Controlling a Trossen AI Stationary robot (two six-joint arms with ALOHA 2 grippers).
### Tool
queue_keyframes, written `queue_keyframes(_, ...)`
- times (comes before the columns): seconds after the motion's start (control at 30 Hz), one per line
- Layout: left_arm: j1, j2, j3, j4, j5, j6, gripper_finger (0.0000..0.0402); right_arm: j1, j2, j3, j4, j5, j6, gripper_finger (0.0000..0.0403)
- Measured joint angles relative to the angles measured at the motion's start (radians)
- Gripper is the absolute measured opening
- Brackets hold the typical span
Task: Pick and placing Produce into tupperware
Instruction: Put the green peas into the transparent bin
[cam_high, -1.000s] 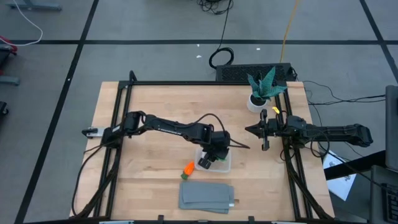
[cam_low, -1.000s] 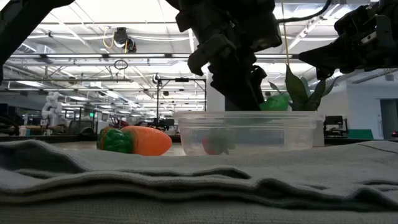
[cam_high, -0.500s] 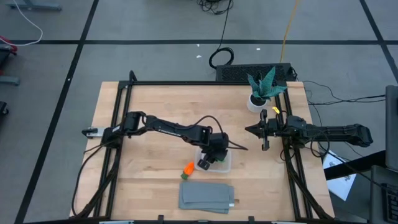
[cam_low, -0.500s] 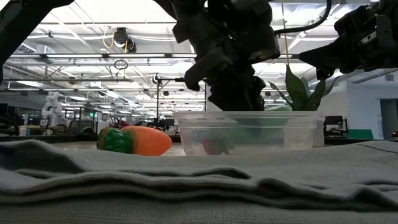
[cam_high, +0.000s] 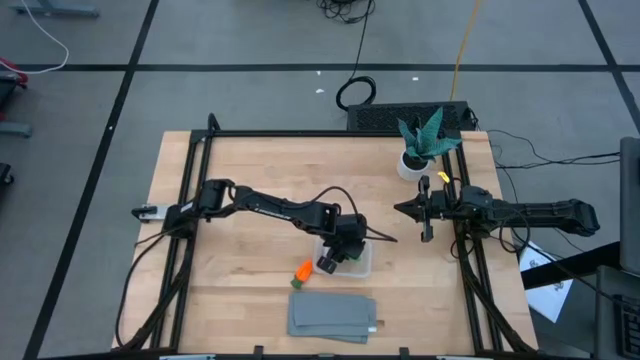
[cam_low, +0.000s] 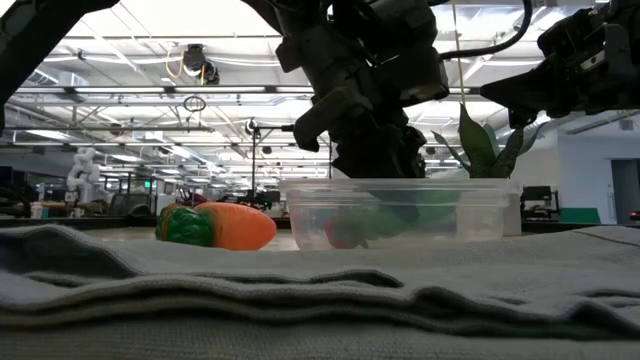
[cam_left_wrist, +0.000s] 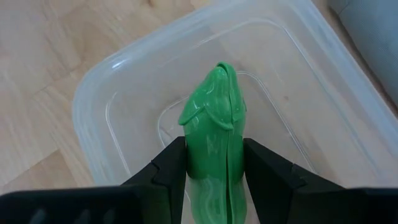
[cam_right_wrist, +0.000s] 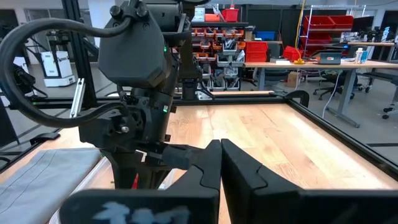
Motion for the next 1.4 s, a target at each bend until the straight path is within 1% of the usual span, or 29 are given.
queue_keyframes(0.33, 0.0, 0.0, 0.0, -0.006, 0.001, -0.001, 0.0134, 0.0, 0.0, 0.0, 0.0, 0.0, 0.0, 0.0)
queue_keyframes(0.47, 0.0, 0.0, 0.0, -0.004, 0.002, -0.031, 0.0134, 0.0, 0.0, 0.0, 0.0, 0.0, 0.0, 0.0)
queue_keyframes(0.87, 0.001, 0.0, 0.001, 0.053, 0.024, -0.046, 0.0134, 0.0, 0.0, 0.0, 0.0, 0.0, 0.0, 0.0)
queue_keyframes(1.4, 0.001, 0.039, 0.002, 0.056, 0.022, -0.045, 0.0134, 0.0, 0.0, 0.0, -0.001, 0.0, 0.0, 0.0)
